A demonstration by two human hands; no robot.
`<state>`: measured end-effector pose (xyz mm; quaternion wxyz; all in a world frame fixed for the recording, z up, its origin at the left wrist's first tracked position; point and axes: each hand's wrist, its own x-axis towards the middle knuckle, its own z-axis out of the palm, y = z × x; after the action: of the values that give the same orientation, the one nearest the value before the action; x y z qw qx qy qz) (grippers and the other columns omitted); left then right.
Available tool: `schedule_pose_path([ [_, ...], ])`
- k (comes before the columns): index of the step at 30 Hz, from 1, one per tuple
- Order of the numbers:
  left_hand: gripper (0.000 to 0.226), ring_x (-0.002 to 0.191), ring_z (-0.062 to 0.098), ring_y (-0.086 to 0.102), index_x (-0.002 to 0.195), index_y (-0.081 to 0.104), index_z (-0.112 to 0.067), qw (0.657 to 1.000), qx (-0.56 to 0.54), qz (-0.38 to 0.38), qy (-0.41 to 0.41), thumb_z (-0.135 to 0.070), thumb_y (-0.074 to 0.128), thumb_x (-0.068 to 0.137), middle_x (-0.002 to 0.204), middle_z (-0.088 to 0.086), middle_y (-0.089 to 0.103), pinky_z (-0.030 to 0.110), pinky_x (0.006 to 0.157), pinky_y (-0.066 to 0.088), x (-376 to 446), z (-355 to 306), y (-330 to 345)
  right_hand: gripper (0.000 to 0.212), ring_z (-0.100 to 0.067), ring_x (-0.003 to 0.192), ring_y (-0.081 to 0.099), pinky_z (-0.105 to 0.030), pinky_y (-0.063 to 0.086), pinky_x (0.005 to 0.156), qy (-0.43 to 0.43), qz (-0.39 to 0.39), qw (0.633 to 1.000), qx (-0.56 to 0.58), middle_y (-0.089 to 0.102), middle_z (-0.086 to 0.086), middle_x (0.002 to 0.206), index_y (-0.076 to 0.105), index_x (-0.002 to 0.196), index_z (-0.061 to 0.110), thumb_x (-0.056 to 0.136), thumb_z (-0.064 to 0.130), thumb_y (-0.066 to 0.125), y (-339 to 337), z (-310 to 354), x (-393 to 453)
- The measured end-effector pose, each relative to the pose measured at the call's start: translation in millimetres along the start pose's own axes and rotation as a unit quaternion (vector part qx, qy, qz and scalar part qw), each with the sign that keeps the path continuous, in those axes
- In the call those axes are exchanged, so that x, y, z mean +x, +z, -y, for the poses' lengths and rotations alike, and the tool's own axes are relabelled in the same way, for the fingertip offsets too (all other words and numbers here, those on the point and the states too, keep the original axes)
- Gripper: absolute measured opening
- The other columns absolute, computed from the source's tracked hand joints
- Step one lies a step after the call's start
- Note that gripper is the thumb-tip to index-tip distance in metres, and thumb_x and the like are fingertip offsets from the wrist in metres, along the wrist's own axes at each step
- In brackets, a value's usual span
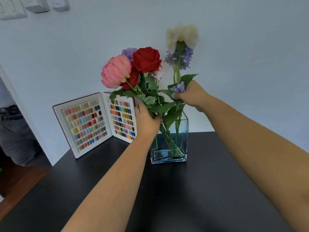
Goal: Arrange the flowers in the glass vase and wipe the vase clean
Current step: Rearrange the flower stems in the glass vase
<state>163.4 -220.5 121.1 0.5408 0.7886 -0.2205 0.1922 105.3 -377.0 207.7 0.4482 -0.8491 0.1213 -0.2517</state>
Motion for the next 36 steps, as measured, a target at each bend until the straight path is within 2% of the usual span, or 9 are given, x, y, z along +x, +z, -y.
schedule_pose_path([
  [2,0.076,0.128,0.032,0.047,0.144,0.034,-0.004,1.0,0.011,0.012,0.012,-0.013,0.078,0.083,0.142,0.017,0.041,0.034,0.106,0.041,2,0,0,0.034,-0.017,0.057,0.045,-0.016,0.04,0.049,0.022,0.01,0.999,0.026,0.038,-0.007,0.064,0.049,0.062,0.005,0.081,0.017,0.074,4,-14,2],
  [5,0.071,0.126,0.027,0.047,0.141,0.039,-0.003,0.998,0.027,0.03,0.049,-0.011,0.078,0.082,0.141,0.015,0.042,0.021,0.095,0.037,7,1,1,0.031,-0.024,0.08,0.055,-0.038,0.052,0.08,0.039,0.032,0.998,0.049,0.051,-0.014,0.084,0.062,0.085,-0.012,0.082,0.018,0.073,4,-30,6],
  [8,0.067,0.119,0.026,0.051,0.139,0.041,-0.007,0.998,0.016,0.042,0.053,-0.011,0.077,0.082,0.135,0.013,0.046,0.021,0.094,0.04,12,1,2,0.029,-0.023,0.082,0.055,-0.045,0.051,0.09,0.048,0.053,0.995,0.073,0.052,-0.013,0.083,0.064,0.087,-0.012,0.081,0.015,0.073,3,-34,6],
  [11,0.057,0.119,0.03,0.057,0.131,0.042,-0.012,0.998,-0.027,0.048,0.043,-0.007,0.073,0.083,0.13,0.012,0.053,0.047,0.1,0.051,14,1,2,0.011,-0.024,0.08,0.058,-0.039,0.055,0.081,0.022,0.073,0.989,0.128,0.059,-0.012,0.083,0.066,0.087,-0.004,0.081,0.003,0.073,7,-34,0],
  [14,0.05,0.119,0.031,0.058,0.121,0.04,-0.022,0.997,-0.038,0.059,0.03,-0.007,0.071,0.086,0.128,0.013,0.056,0.051,0.101,0.05,18,1,1,0.024,-0.023,0.083,0.061,-0.035,0.055,0.076,0.019,0.064,0.983,0.173,0.065,-0.015,0.095,0.065,0.103,-0.009,0.081,-0.002,0.072,13,-36,-5],
  [22,0.072,0.11,0.027,0.064,0.149,0.025,-0.022,0.99,-0.028,0.141,0.012,-0.006,0.066,0.092,0.122,0.006,0.066,0.039,0.092,0.053,36,-4,-10,0.024,-0.025,0.08,0.06,-0.042,0.054,0.079,0.018,0.055,0.981,0.184,0.065,-0.02,0.093,0.064,0.1,-0.014,0.081,-0.002,0.07,18,-35,-7],
  [25,0.078,0.093,0.016,0.062,0.154,0.017,-0.022,0.985,0.015,0.168,0.029,-0.007,0.064,0.094,0.111,0.0,0.063,0.028,0.08,0.049,44,-7,-15,0.017,-0.024,0.074,0.057,-0.035,0.053,0.067,0.023,0.067,0.983,0.171,0.06,-0.016,0.083,0.064,0.092,-0.013,0.082,-0.001,0.07,15,-35,-8],
  [29,0.083,0.07,0.002,0.053,0.156,0.008,-0.017,0.973,0.096,0.201,0.053,-0.009,0.062,0.093,0.086,-0.006,0.058,0.013,0.054,0.039,53,-12,-23,0.038,-0.018,0.058,0.024,-0.024,0.021,0.048,0.03,0.045,0.998,0.037,0.024,-0.003,0.062,0.032,0.063,0.014,0.085,0.003,0.061,12,-37,-5],
  [36,0.098,0.078,0.014,0.06,0.156,-0.014,-0.015,0.95,0.157,0.261,0.067,-0.018,0.063,0.095,0.096,0.0,0.061,0.025,0.067,0.045,61,-28,-30,0.031,-0.018,0.064,0.027,-0.027,0.023,0.053,0.044,0.035,0.998,-0.033,0.03,-0.007,0.068,0.034,0.069,0.011,0.087,0.009,0.06,10,-34,-2],
])
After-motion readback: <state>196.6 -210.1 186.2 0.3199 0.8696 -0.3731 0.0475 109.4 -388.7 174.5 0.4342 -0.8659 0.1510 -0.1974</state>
